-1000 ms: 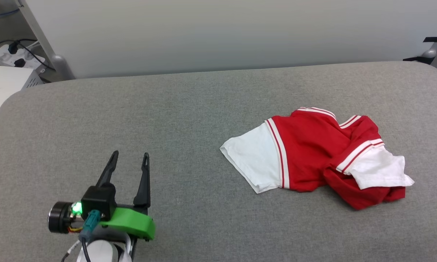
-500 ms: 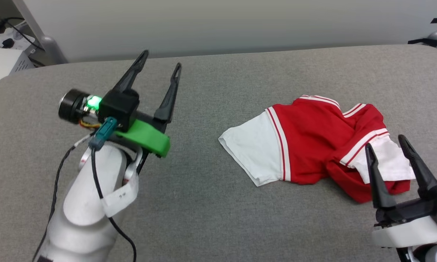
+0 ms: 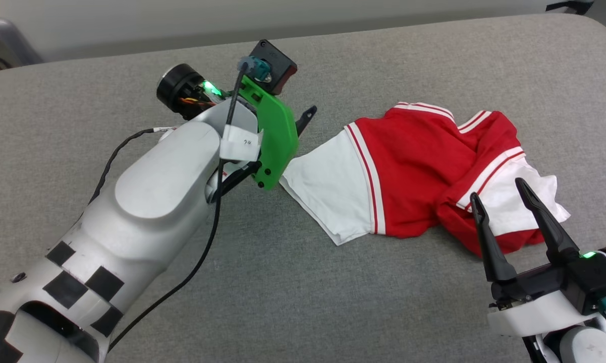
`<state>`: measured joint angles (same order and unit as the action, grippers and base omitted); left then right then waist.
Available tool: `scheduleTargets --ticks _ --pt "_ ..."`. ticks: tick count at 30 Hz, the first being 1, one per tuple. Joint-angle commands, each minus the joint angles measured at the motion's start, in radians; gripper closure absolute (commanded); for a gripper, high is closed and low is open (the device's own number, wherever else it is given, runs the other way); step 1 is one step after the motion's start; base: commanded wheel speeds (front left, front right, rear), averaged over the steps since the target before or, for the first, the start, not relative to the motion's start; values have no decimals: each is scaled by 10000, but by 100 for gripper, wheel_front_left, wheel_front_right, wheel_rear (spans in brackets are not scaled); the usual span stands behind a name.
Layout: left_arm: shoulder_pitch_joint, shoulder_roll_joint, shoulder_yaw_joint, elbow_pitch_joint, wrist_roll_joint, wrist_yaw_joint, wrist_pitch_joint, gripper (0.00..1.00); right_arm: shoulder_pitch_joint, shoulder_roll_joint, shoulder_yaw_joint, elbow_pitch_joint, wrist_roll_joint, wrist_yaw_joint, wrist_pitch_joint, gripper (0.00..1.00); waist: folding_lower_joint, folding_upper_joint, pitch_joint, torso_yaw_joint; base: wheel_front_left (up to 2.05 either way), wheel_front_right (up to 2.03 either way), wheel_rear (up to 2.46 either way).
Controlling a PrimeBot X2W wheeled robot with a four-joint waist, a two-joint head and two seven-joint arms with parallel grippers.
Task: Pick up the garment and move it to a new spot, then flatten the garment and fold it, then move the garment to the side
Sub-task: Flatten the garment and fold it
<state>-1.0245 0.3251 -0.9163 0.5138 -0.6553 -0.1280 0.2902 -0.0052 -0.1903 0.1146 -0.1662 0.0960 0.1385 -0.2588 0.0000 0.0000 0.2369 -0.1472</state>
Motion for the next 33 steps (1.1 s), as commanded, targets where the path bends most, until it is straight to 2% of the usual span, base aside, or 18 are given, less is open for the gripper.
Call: scheduleTargets --ticks 1,4,8,14,21,22,23,29,33 --pt "-302 46 -393 84 -510 -26 533 0 -200 53 44 7 -92 -78 -30 0 0 0 360 -287 0 0 0" --pt "-771 136 -1590 253 -1343 -26 1764 0 -353 117 132 7 -168 -78 -30 0 0 0 620 -407 0 0 0" --pt "-1137 177 -2676 715 -2165 -26 2582 0 -561 174 345 36 -254 -78 -30 0 0 0 957 -566 0 0 0" --pt "-1248 175 -3462 1558 -2392 -26 3037 0 -959 226 592 85 -332 -78 -30 0 0 0 1457 -864 0 0 0" --pt "-709 177 -3631 1461 -2168 -26 3538 0 -1178 338 720 188 -392 -78 -30 0 0 0 1682 -968 0 0 0" --pt "-643 189 -3633 1389 -2035 -26 3613 64 -1187 345 722 208 -409 -78 -30 0 0 0 1675 -951 0 0 0" --pt "-616 212 -3635 1327 -1898 -26 3649 100 -1188 343 725 226 -422 -78 -30 0 0 0 1659 -930 0 0 0" --pt "-852 435 -3637 717 -1433 -26 2853 100 -1124 273 680 310 -477 -78 -30 0 0 0 1241 -665 0 0 0" --pt "-1046 807 -3638 138 -1932 -26 1867 100 -831 231 461 305 -494 -78 -30 0 0 0 815 -332 0 0 0"
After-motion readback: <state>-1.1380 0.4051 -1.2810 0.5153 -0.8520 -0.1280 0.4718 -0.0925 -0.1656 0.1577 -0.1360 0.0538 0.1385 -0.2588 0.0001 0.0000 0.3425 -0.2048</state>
